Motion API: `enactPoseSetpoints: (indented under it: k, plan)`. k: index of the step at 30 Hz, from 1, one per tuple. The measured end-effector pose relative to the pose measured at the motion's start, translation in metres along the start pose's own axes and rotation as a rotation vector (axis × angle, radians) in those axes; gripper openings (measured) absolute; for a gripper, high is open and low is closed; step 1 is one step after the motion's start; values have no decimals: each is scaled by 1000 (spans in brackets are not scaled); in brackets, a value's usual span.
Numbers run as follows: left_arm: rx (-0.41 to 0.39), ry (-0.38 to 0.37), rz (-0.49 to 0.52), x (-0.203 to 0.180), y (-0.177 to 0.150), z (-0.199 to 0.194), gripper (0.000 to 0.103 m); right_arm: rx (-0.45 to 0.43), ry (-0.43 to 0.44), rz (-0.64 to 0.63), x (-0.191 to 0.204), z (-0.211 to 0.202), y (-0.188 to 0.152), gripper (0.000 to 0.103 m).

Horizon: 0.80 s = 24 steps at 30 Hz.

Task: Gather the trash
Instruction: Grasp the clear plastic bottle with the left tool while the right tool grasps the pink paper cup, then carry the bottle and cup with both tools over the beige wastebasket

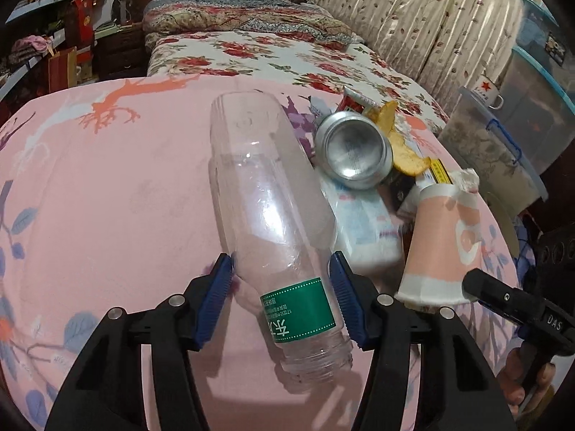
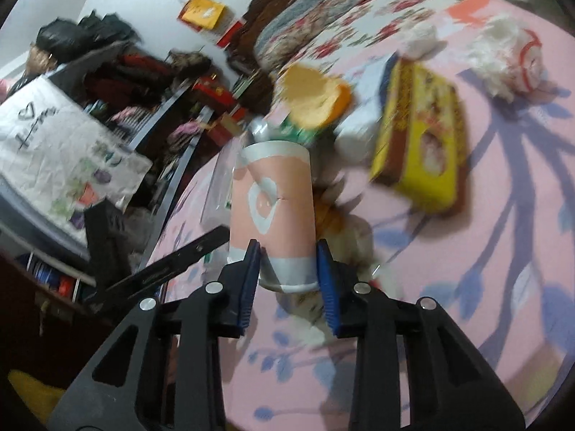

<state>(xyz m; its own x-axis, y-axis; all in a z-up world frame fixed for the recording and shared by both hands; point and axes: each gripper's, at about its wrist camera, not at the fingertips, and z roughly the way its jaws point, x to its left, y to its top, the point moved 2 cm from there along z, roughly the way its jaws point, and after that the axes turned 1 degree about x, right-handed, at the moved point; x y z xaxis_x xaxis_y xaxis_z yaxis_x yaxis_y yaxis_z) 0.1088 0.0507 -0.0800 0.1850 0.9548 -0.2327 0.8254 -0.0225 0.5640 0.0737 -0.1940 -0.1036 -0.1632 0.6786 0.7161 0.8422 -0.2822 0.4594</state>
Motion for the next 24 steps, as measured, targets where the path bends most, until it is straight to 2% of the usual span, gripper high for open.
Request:
enactPoseSetpoints:
  k: [5, 9, 10, 11, 13, 18, 22, 24]
  plan:
    - [22, -6, -1, 15, -26, -25, 53, 81, 57, -9, 16, 9, -33, 34]
    - [40, -3, -11, 19, -40, -37, 54, 111, 65, -10, 20, 16, -44, 34]
    - [46, 1, -13, 19, -41, -37, 59, 115, 64, -6, 21, 17, -44, 34]
    - [50, 12, -17, 19, -40, -36, 74, 117, 63, -4, 22, 19, -45, 34]
    - [27, 38, -28, 20, -36, -37, 87, 125, 54, -2, 23, 21, -47, 34]
    - [5, 63, -28, 15, -16, -27, 91, 128, 34, 0, 22, 21, -51, 34]
    - [36, 77, -35, 15, -12, -9, 91, 134, 7, -5, 25, 24, -51, 36]
    - [45, 72, -41, 18, -15, -4, 85, 140, 4, -7, 26, 26, -52, 36]
